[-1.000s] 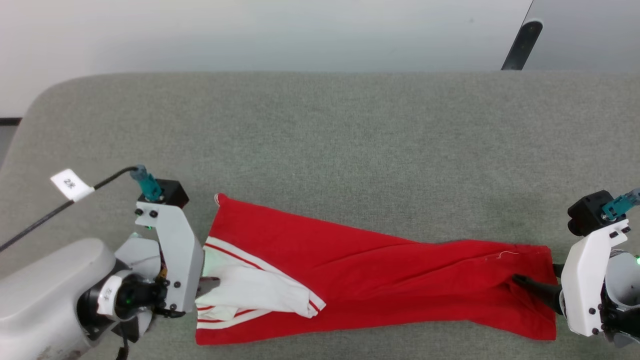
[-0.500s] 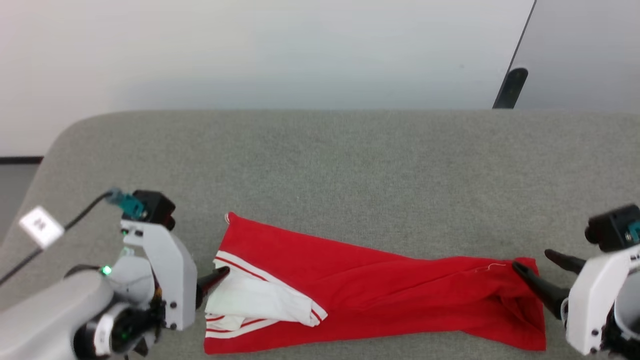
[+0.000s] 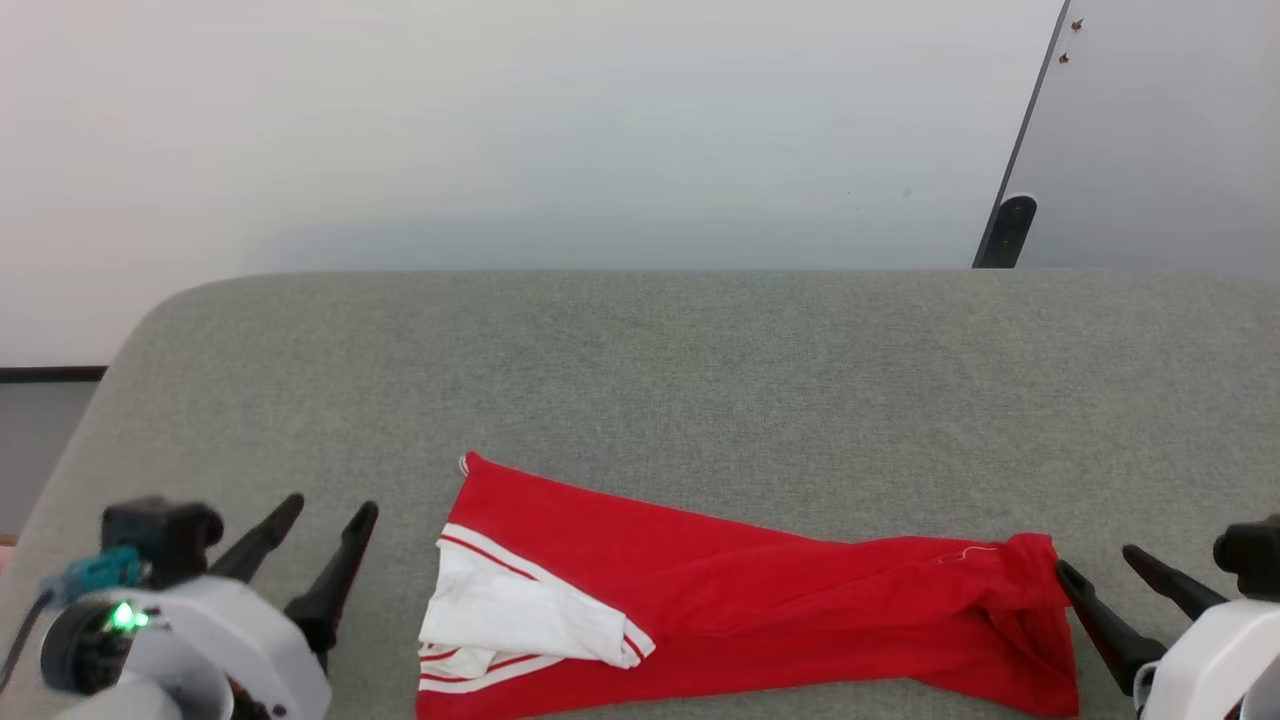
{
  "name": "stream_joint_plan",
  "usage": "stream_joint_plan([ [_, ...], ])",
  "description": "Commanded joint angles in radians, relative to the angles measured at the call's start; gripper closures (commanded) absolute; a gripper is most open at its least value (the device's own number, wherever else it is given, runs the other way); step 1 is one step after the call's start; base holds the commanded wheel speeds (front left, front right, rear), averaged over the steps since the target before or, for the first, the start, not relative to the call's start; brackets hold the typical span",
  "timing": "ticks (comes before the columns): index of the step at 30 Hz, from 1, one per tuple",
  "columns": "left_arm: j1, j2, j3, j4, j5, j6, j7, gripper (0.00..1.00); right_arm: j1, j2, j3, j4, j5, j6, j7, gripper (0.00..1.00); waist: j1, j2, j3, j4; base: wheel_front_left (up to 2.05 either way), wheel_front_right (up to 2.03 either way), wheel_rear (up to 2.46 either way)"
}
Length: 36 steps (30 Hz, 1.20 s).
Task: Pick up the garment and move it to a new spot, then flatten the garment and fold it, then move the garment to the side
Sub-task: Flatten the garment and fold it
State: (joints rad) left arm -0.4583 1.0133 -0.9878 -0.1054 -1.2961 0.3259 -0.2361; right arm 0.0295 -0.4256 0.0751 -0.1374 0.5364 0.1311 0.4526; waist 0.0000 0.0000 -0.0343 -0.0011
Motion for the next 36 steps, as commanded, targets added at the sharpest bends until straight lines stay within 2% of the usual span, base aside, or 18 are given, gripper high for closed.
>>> stream_joint_plan([
  [1,0.039,0.0,0.02,0.002,0.026,0.004,-0.018,0.0,0.017,0.005,-0.01,0.01,-0.007,-0.001,-0.01,0.0,0.0,0.0,-0.003,0.001,0.0,0.0,0.0],
  [3,0.089,-0.01,0.07,0.01,0.071,0.013,-0.027,0.0,0.026,0.003,-0.021,0.024,-0.01,-0.001,-0.016,0.0,0.0,0.0,-0.005,0.005,0.0,0.0,0.0],
  [7,0.252,-0.101,0.297,0.022,0.164,0.024,-0.028,0.0,0.036,-0.003,-0.042,0.058,-0.005,-0.001,0.009,0.0,0.0,0.0,-0.003,0.021,0.0,0.0,0.0],
  [10,0.374,-0.178,0.445,0.03,0.253,-0.014,-0.027,0.0,0.022,-0.014,-0.047,0.081,0.007,-0.001,0.049,0.0,0.0,0.0,0.001,0.039,0.0,0.0,0.0],
  [14,0.478,-0.268,0.571,0.052,0.355,-0.09,-0.027,0.0,-0.002,-0.021,-0.059,0.122,0.029,-0.001,0.122,0.0,0.0,0.0,0.011,0.071,0.0,0.0,0.0],
  [18,0.513,-0.342,0.648,0.08,0.445,-0.152,-0.027,0.0,-0.025,-0.032,-0.071,0.169,0.039,-0.001,0.204,0.0,0.0,0.0,0.024,0.105,0.0,0.0,0.0],
  [23,0.523,-0.44,0.731,0.107,0.545,-0.203,-0.027,0.0,-0.047,-0.031,-0.096,0.227,0.037,-0.001,0.273,0.0,0.0,0.0,0.053,0.147,0.0,0.0,0.0],
  [30,0.523,-0.566,0.82,0.156,0.646,-0.286,-0.028,0.0,-0.092,-0.017,-0.094,0.339,0.035,-0.001,0.279,0.0,0.0,0.0,0.095,0.199,0.0,0.0,0.0],
  [36,0.494,-0.642,0.863,0.206,0.692,-0.356,-0.028,0.0,-0.144,0.006,-0.055,0.477,0.052,-0.001,0.295,0.0,0.0,0.0,0.124,0.226,0.0,0.0,0.0],
])
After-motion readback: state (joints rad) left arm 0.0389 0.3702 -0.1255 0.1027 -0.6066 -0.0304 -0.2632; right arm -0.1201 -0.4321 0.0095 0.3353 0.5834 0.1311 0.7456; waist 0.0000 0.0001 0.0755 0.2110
